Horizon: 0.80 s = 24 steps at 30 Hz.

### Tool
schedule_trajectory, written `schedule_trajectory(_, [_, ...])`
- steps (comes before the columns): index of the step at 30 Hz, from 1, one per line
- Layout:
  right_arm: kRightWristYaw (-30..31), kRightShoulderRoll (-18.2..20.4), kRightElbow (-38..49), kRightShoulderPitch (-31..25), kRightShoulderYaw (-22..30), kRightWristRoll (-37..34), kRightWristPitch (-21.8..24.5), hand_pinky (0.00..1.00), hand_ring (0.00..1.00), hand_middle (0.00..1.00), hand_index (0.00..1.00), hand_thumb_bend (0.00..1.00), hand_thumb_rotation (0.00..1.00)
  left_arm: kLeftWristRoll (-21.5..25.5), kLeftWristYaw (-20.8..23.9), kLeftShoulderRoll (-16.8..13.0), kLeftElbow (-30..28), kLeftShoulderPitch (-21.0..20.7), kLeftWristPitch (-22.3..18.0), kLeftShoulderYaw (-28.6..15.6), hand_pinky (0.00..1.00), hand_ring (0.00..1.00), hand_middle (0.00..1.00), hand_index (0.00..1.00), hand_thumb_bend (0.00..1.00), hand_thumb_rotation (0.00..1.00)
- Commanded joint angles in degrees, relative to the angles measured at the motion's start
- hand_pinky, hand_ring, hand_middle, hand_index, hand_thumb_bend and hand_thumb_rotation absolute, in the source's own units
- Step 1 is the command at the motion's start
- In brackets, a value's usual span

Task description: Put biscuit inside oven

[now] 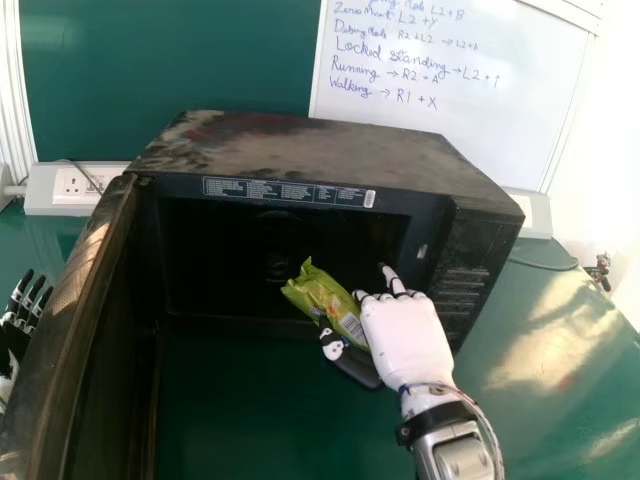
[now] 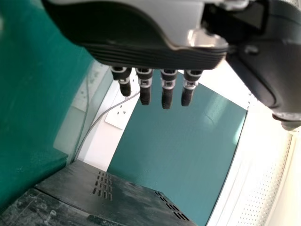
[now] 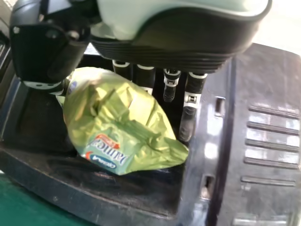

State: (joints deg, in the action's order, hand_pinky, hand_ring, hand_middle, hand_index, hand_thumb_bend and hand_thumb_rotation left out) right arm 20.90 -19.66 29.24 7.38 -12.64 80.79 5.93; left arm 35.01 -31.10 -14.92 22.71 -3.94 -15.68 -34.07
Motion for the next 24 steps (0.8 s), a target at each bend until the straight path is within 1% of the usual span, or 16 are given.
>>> schedule_trajectory(1, [-1.1, 0.3, -0.5, 1.5, -0.4, -0.4, -0.4, 0.54, 0.51, 0.46, 0.53, 0.52, 0.0, 0.7, -0.1, 2.1, 1.4, 1.0, -0.2, 0.2, 0.71, 0.74, 0.8, 0.89, 0.12, 0.0])
schedule_trajectory(4, [-1.2, 0.4, -1.1, 2.0, -0.5, -1.4, -0.7, 0.52, 0.49, 0.45, 0.53, 0.52, 0.0, 0.3, 0.4, 2.1, 1.0, 1.2, -0.2, 0.3, 0.72, 0.74, 0.8, 0.9, 0.13, 0.0])
schedule_trajectory(6, [-1.1, 0.4, -1.2, 2.2, -0.5, -2.0, -0.7, 0.54, 0.51, 0.46, 0.53, 0.52, 0.0, 0.3, 0.6, 2.2, 0.7, 1.2, -0.1, 0.4, 0.73, 0.74, 0.8, 0.89, 0.13, 0.0])
schedule_trajectory(9, [-1.2, 0.2, -1.6, 2.7, -0.7, -2.2, -0.9, 0.56, 0.51, 0.45, 0.54, 0.52, 0.0, 0.5, 0.3, 2.1, 1.2, 1.0, -0.3, 0.3, 0.74, 0.74, 0.8, 0.89, 0.13, 0.0])
schedule_trajectory(12, [-1.2, 0.1, -2.3, 3.5, -0.9, -2.1, -0.9, 0.59, 0.54, 0.46, 0.54, 0.52, 0.0, 0.4, 0.2, 2.0, 1.5, 0.9, -0.3, 0.3, 0.72, 0.74, 0.8, 0.89, 0.14, 0.0])
schedule_trajectory(16, [-1.6, 0.1, -3.3, 4.3, -1.1, -2.8, -0.9, 0.59, 0.57, 0.47, 0.53, 0.52, 0.0, 0.6, 0.2, 2.0, 1.3, 1.0, -0.2, 0.3, 0.72, 0.74, 0.8, 0.9, 0.13, 0.0])
schedule_trajectory(19, [-2.4, -0.1, -4.0, 4.6, -1.2, -3.5, -1.3, 0.59, 0.56, 0.47, 0.52, 0.53, 0.0, 0.2, 0.6, 2.1, 1.0, 1.2, -0.2, 0.4, 0.71, 0.74, 0.8, 0.89, 0.13, 0.0])
schedule_trajectory(23, [-3.2, -0.5, -5.0, 5.1, -1.6, -3.6, -1.7, 0.6, 0.56, 0.48, 0.52, 0.53, 0.0, 0.4, 0.4, 2.2, 0.9, 1.2, -0.3, 0.4, 0.72, 0.74, 0.8, 0.9, 0.13, 0.0])
schedule_trajectory(24, [-3.5, -0.5, -5.3, 5.3, -1.7, -3.8, -1.8, 0.59, 0.56, 0.48, 0.51, 0.53, 0.0, 0.5, 0.3, 2.2, 0.9, 1.2, -0.3, 0.4, 0.72, 0.73, 0.8, 0.89, 0.13, 0.0])
